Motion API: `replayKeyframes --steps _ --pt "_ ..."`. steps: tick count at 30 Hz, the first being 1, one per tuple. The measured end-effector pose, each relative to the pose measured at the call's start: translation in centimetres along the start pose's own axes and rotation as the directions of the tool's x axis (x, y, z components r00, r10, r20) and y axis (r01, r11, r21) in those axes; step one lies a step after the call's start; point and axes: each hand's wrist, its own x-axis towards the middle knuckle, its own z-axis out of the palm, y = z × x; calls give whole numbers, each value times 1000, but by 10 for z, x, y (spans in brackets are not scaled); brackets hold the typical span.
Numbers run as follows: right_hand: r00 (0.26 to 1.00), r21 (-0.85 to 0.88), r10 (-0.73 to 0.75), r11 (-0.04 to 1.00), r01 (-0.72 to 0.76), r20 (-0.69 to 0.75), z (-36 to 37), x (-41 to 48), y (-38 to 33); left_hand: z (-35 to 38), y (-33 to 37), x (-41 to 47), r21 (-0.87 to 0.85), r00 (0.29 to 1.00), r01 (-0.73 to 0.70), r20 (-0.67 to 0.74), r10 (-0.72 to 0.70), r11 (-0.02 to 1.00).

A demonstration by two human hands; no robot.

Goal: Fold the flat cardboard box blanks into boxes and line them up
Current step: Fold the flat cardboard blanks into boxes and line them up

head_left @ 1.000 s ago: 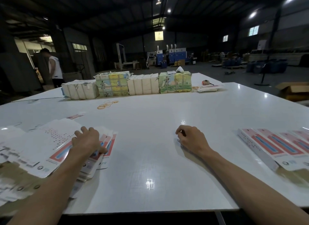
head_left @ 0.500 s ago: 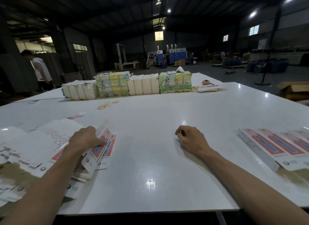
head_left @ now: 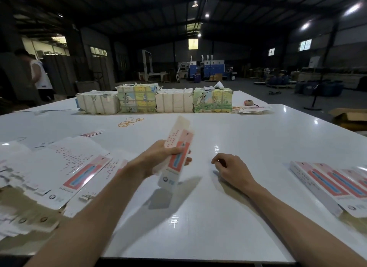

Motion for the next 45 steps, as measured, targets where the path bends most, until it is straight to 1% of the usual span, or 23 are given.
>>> replayKeyframes --steps 1,4,7,9,11,13,15,17,19,21,22,24,26,28,30,33,35,37,40,42,45 --pt "1000 12 -20 1000 20 -19 0 0 -1 14 -10 6 -68 1000 -10 27 12 998" --pt "991 54 -69 996 75 -113 0 0 -2 42 -40 18 -156 997 -22 70 33 988" --pt "963 46 -132 988 146 -234 -1 -1 -7 47 -53 20 -222 992 -43 110 68 974" --pt "941 7 -195 979 205 -276 -5 0 -15 46 -53 18 -259 988 -41 132 77 965" --pt "918 -83 -291 957 280 -268 -9 4 -24 47 -52 16 -317 980 -1 189 64 948" --pt "913 -151 -355 932 329 -201 -13 11 -33 48 -51 14 -360 971 16 226 71 933" --pt "936 -164 -334 935 313 -116 -15 18 -42 47 -50 13 -363 971 32 231 57 931" --pt "948 -193 -307 938 287 -84 -17 25 -47 49 -49 11 -370 966 50 253 48 928" --pt "953 -197 -297 939 280 -64 -17 29 -49 49 -49 9 -361 969 23 236 67 932" --pt "961 -137 -272 955 264 -47 -10 29 -50 50 -49 7 -349 977 -4 197 78 937" --pt "967 -71 -247 967 243 -56 -5 28 -50 50 -49 7 -351 979 -6 190 77 936" --pt "978 97 -186 976 195 -96 5 24 -48 51 -48 7 -362 978 22 202 55 932" --pt "983 190 -153 967 170 -99 9 22 -44 51 -48 8 -374 975 75 222 10 924" --pt "983 229 -162 957 179 -90 8 21 -42 49 -47 9 -347 977 96 210 -23 933" --pt "982 278 -153 944 180 -113 8 21 -42 49 -49 10 -334 975 115 220 -41 935" --pt "985 365 -89 921 138 -147 3 25 -48 50 -49 11 -330 972 123 232 -46 936" --pt "988 441 -42 891 103 -146 -3 28 -50 52 -46 12 -316 957 135 285 -41 939" --pt "988 444 -7 893 74 -152 -11 29 -52 54 -42 13 -298 940 147 340 -39 943" --pt "993 464 34 886 22 -112 -19 29 -55 57 -39 17 -239 940 96 340 -9 966" --pt "996 530 69 848 -26 -61 -24 29 -55 59 -36 15 -214 947 53 322 20 975" --pt "997 642 76 764 -59 1 -32 27 -53 65 -31 12 -234 935 53 353 34 971"
